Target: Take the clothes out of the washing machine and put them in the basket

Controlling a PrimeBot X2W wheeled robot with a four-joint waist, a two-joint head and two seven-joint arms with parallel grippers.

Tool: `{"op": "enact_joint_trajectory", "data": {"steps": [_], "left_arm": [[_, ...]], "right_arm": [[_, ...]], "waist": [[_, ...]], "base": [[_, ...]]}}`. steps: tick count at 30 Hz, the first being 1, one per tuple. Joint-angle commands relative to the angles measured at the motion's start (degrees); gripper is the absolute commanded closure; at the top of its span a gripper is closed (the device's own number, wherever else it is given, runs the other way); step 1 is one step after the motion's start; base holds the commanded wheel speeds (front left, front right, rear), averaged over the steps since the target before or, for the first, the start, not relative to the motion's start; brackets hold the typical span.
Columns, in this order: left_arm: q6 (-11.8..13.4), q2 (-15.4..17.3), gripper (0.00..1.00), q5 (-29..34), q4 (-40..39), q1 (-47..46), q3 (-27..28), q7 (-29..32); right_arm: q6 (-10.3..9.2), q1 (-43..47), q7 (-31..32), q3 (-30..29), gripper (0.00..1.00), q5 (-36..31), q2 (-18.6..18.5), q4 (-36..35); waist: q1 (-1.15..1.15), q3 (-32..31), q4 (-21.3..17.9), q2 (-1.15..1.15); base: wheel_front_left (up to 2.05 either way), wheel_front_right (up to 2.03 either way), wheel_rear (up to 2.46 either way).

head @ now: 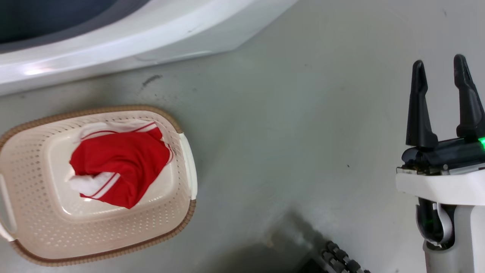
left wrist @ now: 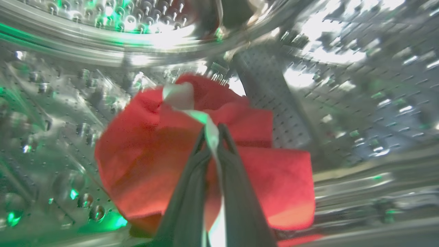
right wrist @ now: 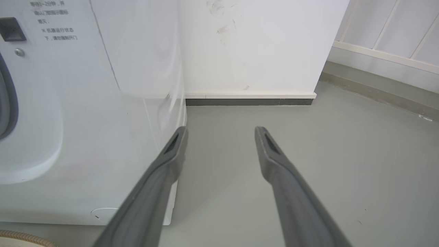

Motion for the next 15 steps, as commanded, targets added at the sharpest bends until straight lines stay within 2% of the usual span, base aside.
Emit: {"op": "enact_joint_trajectory", "data": {"steps": [1,15], "left_arm": [[-0.1,-0.5,1.00,-0.2,-0.3,0.7,0.2,-0.7],[-2.3,-8.9,1.00,-5.8,-0.1,18.4,0.5,-20.7]], "right_arm": [[-0.04,0.5,-0.1,0.0,0.00,-0.4,0.1,0.0],[-0.04,5.8,-0.1,0.5,0.00,-5.2,0.1,2.0]], "waist": [[0.00,-2.4,1.4,0.00],[0.00,-17.1,7.0,0.00]], "base": [[0.00,0.00,0.00],[0.00,0.00,0.00]]}}
